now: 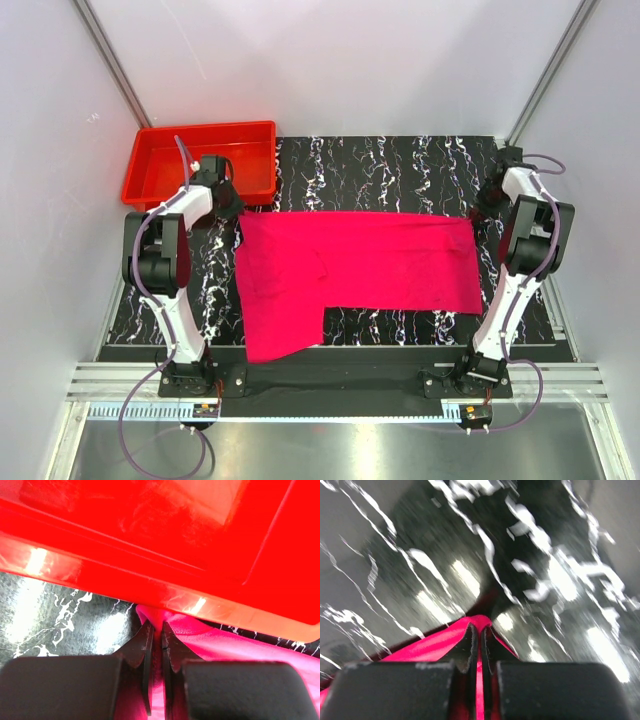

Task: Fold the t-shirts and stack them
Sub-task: Fold the tshirt

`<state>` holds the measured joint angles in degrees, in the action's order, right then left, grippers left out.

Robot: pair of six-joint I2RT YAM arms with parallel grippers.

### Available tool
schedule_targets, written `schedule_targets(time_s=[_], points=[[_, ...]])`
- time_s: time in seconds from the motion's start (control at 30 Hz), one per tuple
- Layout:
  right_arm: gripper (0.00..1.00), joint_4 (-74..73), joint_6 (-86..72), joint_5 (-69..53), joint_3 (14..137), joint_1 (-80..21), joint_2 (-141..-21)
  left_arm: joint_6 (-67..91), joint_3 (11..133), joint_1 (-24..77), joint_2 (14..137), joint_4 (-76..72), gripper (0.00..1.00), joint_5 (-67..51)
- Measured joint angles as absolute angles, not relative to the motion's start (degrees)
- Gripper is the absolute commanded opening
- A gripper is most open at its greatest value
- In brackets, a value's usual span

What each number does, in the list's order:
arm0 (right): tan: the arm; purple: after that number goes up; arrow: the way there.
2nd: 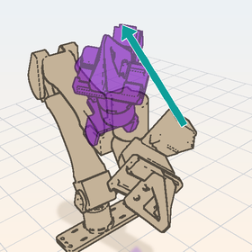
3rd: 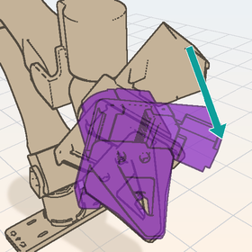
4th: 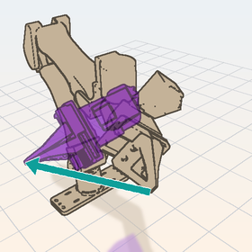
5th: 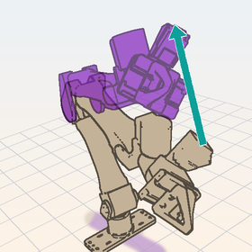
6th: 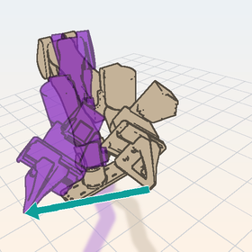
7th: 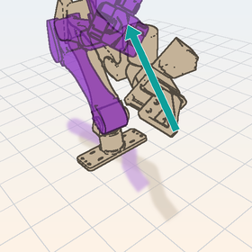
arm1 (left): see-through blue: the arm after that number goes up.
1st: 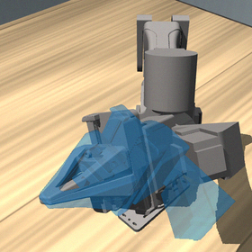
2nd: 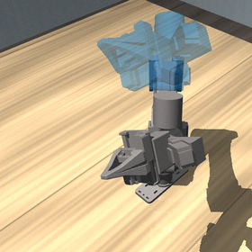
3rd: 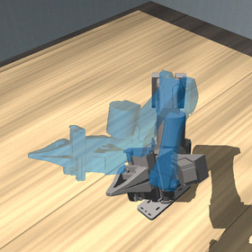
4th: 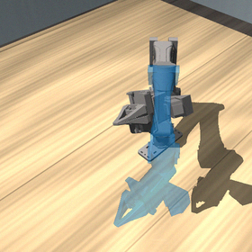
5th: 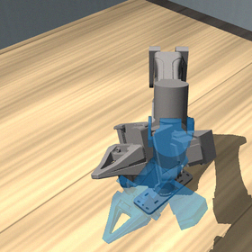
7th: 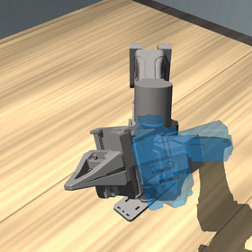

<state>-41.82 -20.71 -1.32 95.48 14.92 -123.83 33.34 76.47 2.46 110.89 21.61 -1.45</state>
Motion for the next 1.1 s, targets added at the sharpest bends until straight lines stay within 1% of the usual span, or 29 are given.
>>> schedule_targets(time_s=[0.03, 0.07, 0.1, 0.13, 0.17, 0.2, 0.23, 0.27, 0.3, 0.37, 0.4, 0.47, 0.53, 0.6, 0.63, 0.7, 0.73, 0.77, 0.8, 0.9, 0.97, 1.07, 1.1], points=[[0.02, -41.85, -20.78, -1.85, 96.97, 14.92, -125.10, 33.34, 76.51, 2.46, 110.89, 21.47, 0.15, -1.17], [0.07, -41.69, -20.80, -2.57, 98.17, 14.92, -126.21, 33.39, 76.51, 2.46, 110.89, 21.39, 0.23, -0.82], [0.11, -41.76, -20.93, -3.03, 99.00, 14.90, -126.87, 33.30, 76.51, 2.46, 110.89, 21.34, 0.23, -0.40], [0.16, -41.89, -21.04, -3.29, 99.63, 14.90, -127.20, 33.23, 76.51, 2.44, 110.89, 21.37, 0.25, 0.23], [0.27, -42.09, -21.06, -3.33, 100.29, 14.90, -127.42, 33.15, 76.58, 2.33, 110.89, 21.37, 0.32, 0.89], [0.43, -42.37, -21.26, -3.38, 101.25, 14.94, -127.63, 32.86, 76.79, 2.15, 110.89, 21.52, 0.39, 1.65], [0.53, -43.38, -21.17, -3.25, 102.80, 15.00, -128.05, 32.56, 77.03, 1.91, 110.89, 21.61, 0.48, 2.22], [0.59, -44.25, -21.10, -2.87, 104.66, 15.05, -128.49, 32.34, 77.49, 1.67, 110.87, 22.22, 0.61, 2.83], [0.66, -45.43, -21.02, -2.24, 106.63, 15.09, -128.88, 32.05, 78.00, 1.52, 110.85, 22.96, 0.65, 3.40], [0.71, -47.51, -20.62, -0.43, 109.23, 15.16, -129.08, 32.05, 78.43, 1.30, 110.30, 24.21, 0.70, 4.56], [0.77, -48.23, -20.53, 0.58, 109.67, 15.18, -128.57, 31.88, 78.32, 1.15, 109.58, 25.23, 0.72, 5.04], [0.75, -49.41, -19.94, 2.61, 107.96, 15.25, -126.23, 31.77, 77.32, 1.06, 106.85, 26.85, 0.72, 5.76], [0.70, -50.46, -19.53, 4.08, 104.47, 15.29, -122.69, 31.88, 75.33, 1.23, 102.69, 27.97, 0.70, 5.82], [0.62, -51.92, -19.51, 3.95, 100.79, 15.35, -118.13, 32.38, 73.67, 1.89, 97.97, 29.15, 0.68, 5.37], [0.52, -52.16, -19.77, 3.53, 99.02, 15.40, -116.07, 32.75, 73.06, 2.46, 95.85, 29.45, 0.66, 4.71], [0.39, -51.83, -20.82, 2.63, 94.78, 15.40, -111.85, 33.58, 71.59, 3.68, 92.42, 29.30, 0.62, 2.76], [0.38, -51.05, -21.87, 1.76, 91.70, 15.40, -109.34, 34.30, 70.28, 4.51, 90.70, 28.82, 0.61, 0.99], [0.38, -50.50, -23.11, 0.78, 89.03, 15.40, -107.28, 34.74, 69.06, 5.08, 89.62, 28.38, 0.59, -0.30], [0.40, -49.95, -24.67, -0.21, 86.19, 15.40, -105.36, 35.35, 67.42, 5.72, 88.49, 27.99, 0.59, -1.96], [0.54, -46.26, -31.16, -3.44, 77.87, 15.57, -101.27, 37.39, 62.30, 7.60, 87.24, 26.79, 0.57, -6.63], [0.56, -42.52, -36.56, -5.76, 72.18, 15.66, -99.53, 38.37, 59.77, 8.10, 87.39, 26.61, 0.56, -8.91], [0.64, -35.86, -45.04, -7.90, 63.79, 15.88, -96.95, 39.66, 58.43, 8.80, 88.42, 26.83, 0.56, -11.53], [0.68, -33.69, -47.90, -8.32, 61.12, 15.94, -96.01, 39.92, 58.43, 9.06, 88.92, 26.28, 0.56, -11.94]])
